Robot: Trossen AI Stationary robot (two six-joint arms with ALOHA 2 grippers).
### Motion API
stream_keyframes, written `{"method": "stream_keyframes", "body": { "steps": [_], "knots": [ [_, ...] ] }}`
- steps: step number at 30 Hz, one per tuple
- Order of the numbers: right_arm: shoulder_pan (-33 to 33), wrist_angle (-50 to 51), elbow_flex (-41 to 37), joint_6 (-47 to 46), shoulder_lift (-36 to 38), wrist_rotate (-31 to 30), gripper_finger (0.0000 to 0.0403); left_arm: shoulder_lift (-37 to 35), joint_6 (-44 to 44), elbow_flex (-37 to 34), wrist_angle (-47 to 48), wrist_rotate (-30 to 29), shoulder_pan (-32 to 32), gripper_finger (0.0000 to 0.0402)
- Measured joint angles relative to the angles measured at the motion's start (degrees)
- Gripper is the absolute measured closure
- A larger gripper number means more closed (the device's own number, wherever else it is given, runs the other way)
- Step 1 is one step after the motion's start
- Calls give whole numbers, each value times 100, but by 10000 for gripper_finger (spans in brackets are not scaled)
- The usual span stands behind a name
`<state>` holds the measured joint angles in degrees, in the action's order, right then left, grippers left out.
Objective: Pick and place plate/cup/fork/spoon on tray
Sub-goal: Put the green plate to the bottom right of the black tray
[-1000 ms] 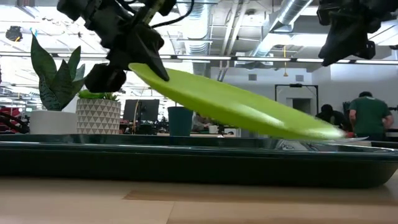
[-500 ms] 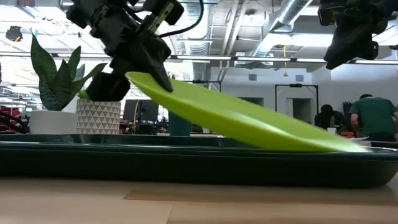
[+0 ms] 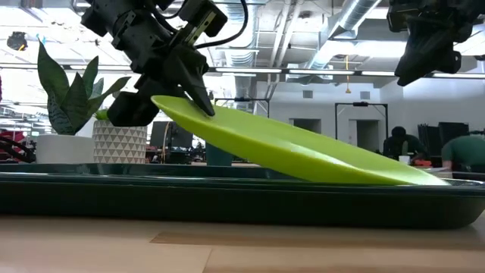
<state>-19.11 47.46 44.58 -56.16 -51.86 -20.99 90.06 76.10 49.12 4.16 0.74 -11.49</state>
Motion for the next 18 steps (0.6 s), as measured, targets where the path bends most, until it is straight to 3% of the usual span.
{"method": "stream_keyframes", "body": {
  "steps": [18],
  "knots": [
    [0, 2, 0, 4, 0, -9, 264, 0, 68, 0, 157, -137, 109, 266]
  ]
}}
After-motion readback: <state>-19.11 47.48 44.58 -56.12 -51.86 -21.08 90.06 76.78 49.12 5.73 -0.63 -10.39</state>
